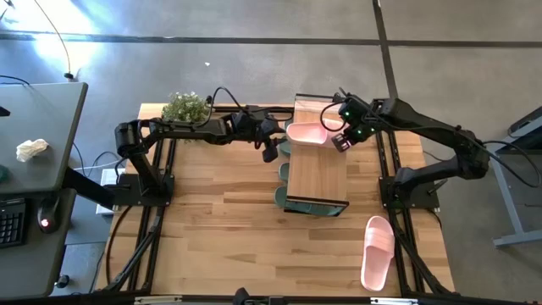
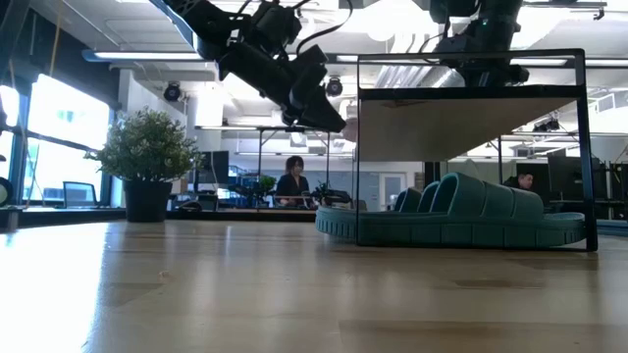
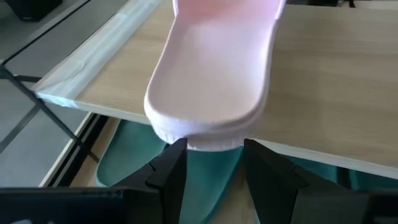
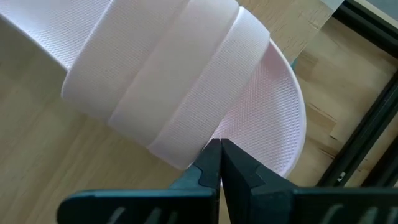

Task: Pick and place slides into the shelf
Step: Put the pink slide on the shelf

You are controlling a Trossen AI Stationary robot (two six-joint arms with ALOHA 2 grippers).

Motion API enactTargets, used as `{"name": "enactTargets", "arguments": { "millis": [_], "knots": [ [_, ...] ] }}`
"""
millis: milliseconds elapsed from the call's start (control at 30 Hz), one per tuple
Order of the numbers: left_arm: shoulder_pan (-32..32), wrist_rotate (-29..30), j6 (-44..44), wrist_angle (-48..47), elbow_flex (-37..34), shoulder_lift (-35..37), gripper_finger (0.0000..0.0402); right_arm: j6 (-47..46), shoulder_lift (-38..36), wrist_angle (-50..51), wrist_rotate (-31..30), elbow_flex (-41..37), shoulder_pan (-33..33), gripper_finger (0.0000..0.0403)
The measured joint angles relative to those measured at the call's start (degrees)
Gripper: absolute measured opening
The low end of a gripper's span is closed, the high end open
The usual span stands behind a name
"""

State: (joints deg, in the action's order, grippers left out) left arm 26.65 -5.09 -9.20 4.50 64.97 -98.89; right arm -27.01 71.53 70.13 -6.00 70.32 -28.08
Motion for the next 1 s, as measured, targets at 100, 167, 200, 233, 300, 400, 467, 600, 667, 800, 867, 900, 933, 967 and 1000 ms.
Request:
{"name": "enactTargets", "arguments": {
  "millis": [100, 167, 200, 233, 300, 400, 467, 600, 667, 800, 867, 900, 933, 967, 1000],
  "knots": [
    [0.0, 1.9, 0.0, -1.3, 0.0, 0.0, 0.0145, -0.2, -0.5, 0.8, -0.3, 0.0, 0.0, 0.0],
    [0.0, 3.5, 0.0, -2.8, 0.0, 0.0, 0.0145, -0.4, -1.5, 0.9, -1.1, 0.0, 0.0, 0.0],
    [0.0, 4.1, 0.0, -3.3, 0.0, 0.0, 0.0145, -1.0, -2.2, 1.2, -1.5, 0.0, 0.0, 0.0],
    [0.0, 4.6, 0.0, -3.6, 0.0, 0.0, 0.0145, -1.3, -2.9, 1.7, -1.9, 0.0, 0.0, 0.0],
    [0.4, 4.5, 0.0, -3.9, 0.0, 0.0, 0.0145, -1.6, -4.9, 2.6, -3.0, 0.0, 0.0, 0.0],
    [0.5, 3.0, 0.6, -4.5, 0.0, 0.3, 0.0145, -2.6, -8.3, 4.7, -2.9, 0.0, 0.0, 0.0],
    [0.7, 2.9, 0.6, -5.1, 0.0, 1.1, 0.0145, -2.6, -10.9, 6.5, -1.5, 0.0, 0.1, 0.0],
    [0.7, 2.7, -0.1, -7.3, 0.0, 3.2, 0.0144, -1.1, -17.1, 9.3, 5.4, 0.0, 1.9, 0.0],
    [0.7, 2.6, -1.1, -8.5, 0.0, 4.8, 0.0138, -1.4, -20.3, 9.7, 11.2, 0.0, 3.5, 0.0],
    [0.7, -0.1, -2.9, -10.3, 0.1, 7.8, 0.0122, -5.0, -26.2, 8.3, 21.2, 0.1, 8.3, 0.0],
    [0.7, -1.2, -3.0, -11.5, 0.0, 9.0, 0.0113, -8.1, -28.7, 7.3, 22.7, 0.1, 11.5, 0.0],
    [0.7, -1.6, -3.0, -11.7, 0.0, 9.4, 0.0108, -9.7, -29.6, 7.0, 22.7, 0.1, 13.1, 0.0],
    [0.7, -2.2, -3.3, -12.4, 0.0, 9.9, 0.0104, -11.5, -30.3, 6.8, 22.7, 0.1, 14.9, 0.0],
    [0.7, -2.7, -3.7, -12.8, 0.0, 10.3, 0.0101, -13.1, -30.8, 6.4, 22.5, 0.1, 16.5, 0.0],
    [0.7, -2.9, -4.1, -13.3, 0.0, 10.6, 0.0097, -14.5, -31.1, 6.0, 22.2, 0.1, 18.1, 0.0]
  ]
}}
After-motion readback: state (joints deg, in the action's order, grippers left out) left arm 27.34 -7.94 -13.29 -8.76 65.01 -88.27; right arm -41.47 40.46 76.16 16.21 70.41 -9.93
